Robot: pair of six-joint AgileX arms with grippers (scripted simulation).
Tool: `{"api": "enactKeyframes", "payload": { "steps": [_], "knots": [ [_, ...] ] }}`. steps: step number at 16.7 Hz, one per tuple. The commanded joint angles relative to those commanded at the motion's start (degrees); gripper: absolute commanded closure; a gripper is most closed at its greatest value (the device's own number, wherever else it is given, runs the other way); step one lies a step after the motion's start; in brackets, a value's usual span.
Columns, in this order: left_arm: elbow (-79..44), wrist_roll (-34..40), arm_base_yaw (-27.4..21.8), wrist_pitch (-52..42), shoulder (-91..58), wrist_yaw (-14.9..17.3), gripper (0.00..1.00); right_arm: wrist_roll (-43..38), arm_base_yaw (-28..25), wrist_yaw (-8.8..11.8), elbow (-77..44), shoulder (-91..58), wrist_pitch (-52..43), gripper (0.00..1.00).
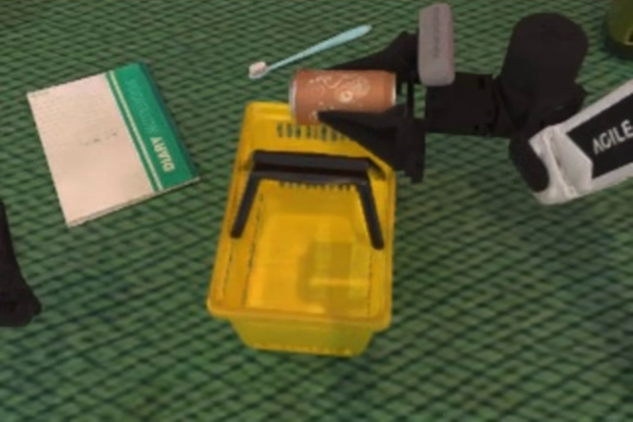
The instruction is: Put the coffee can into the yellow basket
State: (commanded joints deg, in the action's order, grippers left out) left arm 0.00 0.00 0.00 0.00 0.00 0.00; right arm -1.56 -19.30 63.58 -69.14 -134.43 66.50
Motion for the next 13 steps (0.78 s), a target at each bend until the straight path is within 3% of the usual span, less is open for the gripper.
{"api": "enactKeyframes", "payload": {
  "steps": [1,13],
  "knots": [
    [0.00,0.00,0.00,0.00,0.00,0.00,0.00,0.00,0.00,0.00,0.00,0.00,0.00,1.00],
    [0.00,0.00,0.00,0.00,0.00,0.00,0.00,0.00,0.00,0.00,0.00,0.00,0.00,0.10]
  ]
}}
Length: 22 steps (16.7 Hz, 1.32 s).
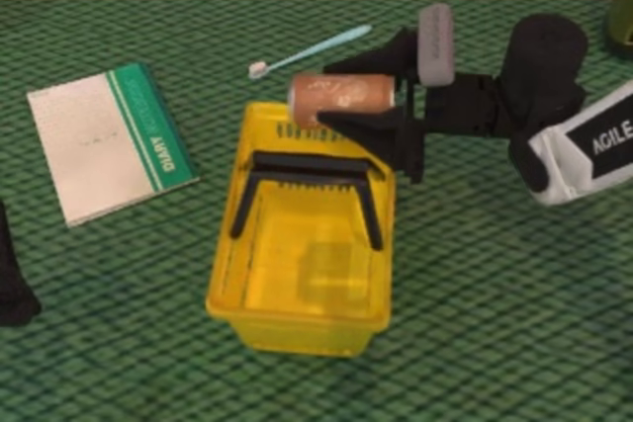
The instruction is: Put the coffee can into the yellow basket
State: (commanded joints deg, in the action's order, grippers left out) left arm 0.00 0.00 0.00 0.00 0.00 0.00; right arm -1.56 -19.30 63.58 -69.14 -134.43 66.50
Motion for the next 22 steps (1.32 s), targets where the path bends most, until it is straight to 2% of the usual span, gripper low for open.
{"api": "enactKeyframes", "payload": {
  "steps": [1,2,9,13,15,17,19,22],
  "knots": [
    [0.00,0.00,0.00,0.00,0.00,0.00,0.00,0.00,0.00,0.00,0.00,0.00,0.00,0.02],
    [0.00,0.00,0.00,0.00,0.00,0.00,0.00,0.00,0.00,0.00,0.00,0.00,0.00,0.00],
    [0.00,0.00,0.00,0.00,0.00,0.00,0.00,0.00,0.00,0.00,0.00,0.00,0.00,0.00],
    [-1.02,-0.84,-0.54,-1.37,-1.53,0.20,0.00,-0.15,0.50,-1.09,1.15,2.03,-1.45,0.00],
    [-3.57,-2.81,-1.85,-4.53,-5.25,0.70,0.00,-0.74,1.03,-2.89,4.05,5.25,-3.96,0.00],
    [-7.86,-5.89,-3.94,-9.38,-11.29,1.47,0.00,-1.47,1.91,-5.74,8.29,10.27,-7.64,0.00],
    [-13.54,-9.70,-6.51,-15.24,-18.81,2.32,0.00,-2.15,3.10,-9.52,13.43,17.10,-12.12,0.00],
    [-24.45,-16.54,-11.12,-25.46,-32.29,3.52,0.00,-2.78,5.23,-16.39,21.91,30.14,-19.62,0.00]
  ]
}}
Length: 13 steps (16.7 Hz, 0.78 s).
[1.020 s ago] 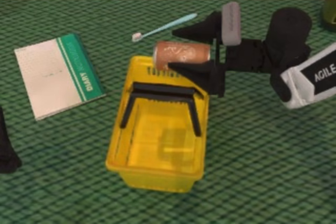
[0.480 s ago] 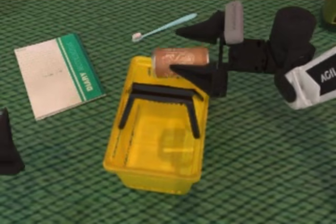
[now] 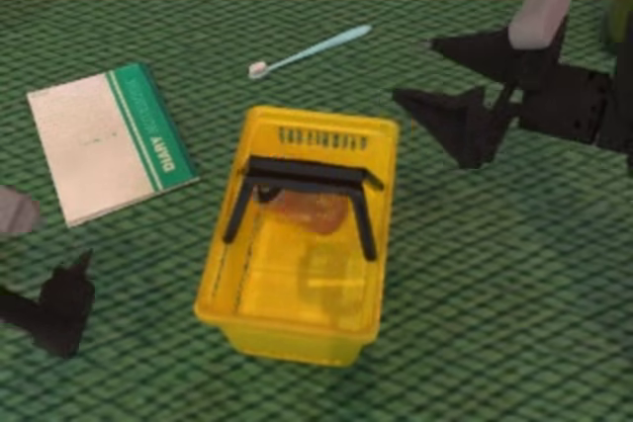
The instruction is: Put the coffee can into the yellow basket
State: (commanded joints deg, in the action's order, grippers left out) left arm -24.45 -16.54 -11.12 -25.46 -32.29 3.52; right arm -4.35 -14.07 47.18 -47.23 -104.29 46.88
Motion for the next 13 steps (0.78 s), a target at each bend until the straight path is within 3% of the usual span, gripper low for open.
{"api": "enactKeyframes", "payload": {
  "steps": [7,13],
  "knots": [
    [-32.46,-18.10,-12.12,-25.15,-36.06,1.19,0.00,0.96,5.77,-19.13,19.45,40.38,-18.06,0.00],
    [-61.12,-31.86,-21.16,-42.45,-65.06,-0.24,0.00,2.89,10.16,-34.66,34.20,76.27,-32.85,0.00]
  ]
}}
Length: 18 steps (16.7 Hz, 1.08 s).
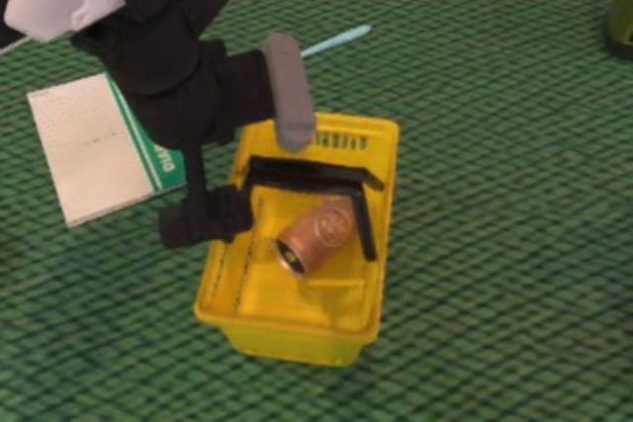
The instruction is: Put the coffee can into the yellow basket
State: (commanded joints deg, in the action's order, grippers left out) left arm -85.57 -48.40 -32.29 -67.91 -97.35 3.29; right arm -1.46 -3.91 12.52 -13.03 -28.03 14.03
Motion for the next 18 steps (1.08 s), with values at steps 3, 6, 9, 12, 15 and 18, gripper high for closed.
{"api": "enactKeyframes", "payload": {
  "steps": [3,6,9,12,15,18],
  "knots": [
    [-12.03,-5.18,-3.37,-6.03,-11.55,-1.29,0.00,0.75,1.60,-6.04,6.11,13.94,-6.49,0.00],
    [-20.79,-8.75,-5.68,-9.94,-19.73,-2.49,0.00,1.24,2.75,-10.37,10.67,23.57,-11.43,0.00],
    [-24.82,-10.35,-6.72,-11.57,-23.51,-3.14,0.00,1.45,3.31,-12.42,12.92,27.82,-13.90,0.00],
    [-25.01,-10.43,-6.77,-11.65,-23.69,-3.17,0.00,1.46,3.34,-12.52,13.03,28.03,-14.03,0.00],
    [-24.77,-10.44,-6.56,-11.38,-23.67,-3.13,0.00,1.46,3.34,-12.52,13.03,28.03,-14.03,0.00],
    [-22.12,-10.50,-6.70,-8.82,-23.63,-3.17,0.00,1.46,3.34,-12.52,13.03,28.03,-14.03,0.00]
  ]
}}
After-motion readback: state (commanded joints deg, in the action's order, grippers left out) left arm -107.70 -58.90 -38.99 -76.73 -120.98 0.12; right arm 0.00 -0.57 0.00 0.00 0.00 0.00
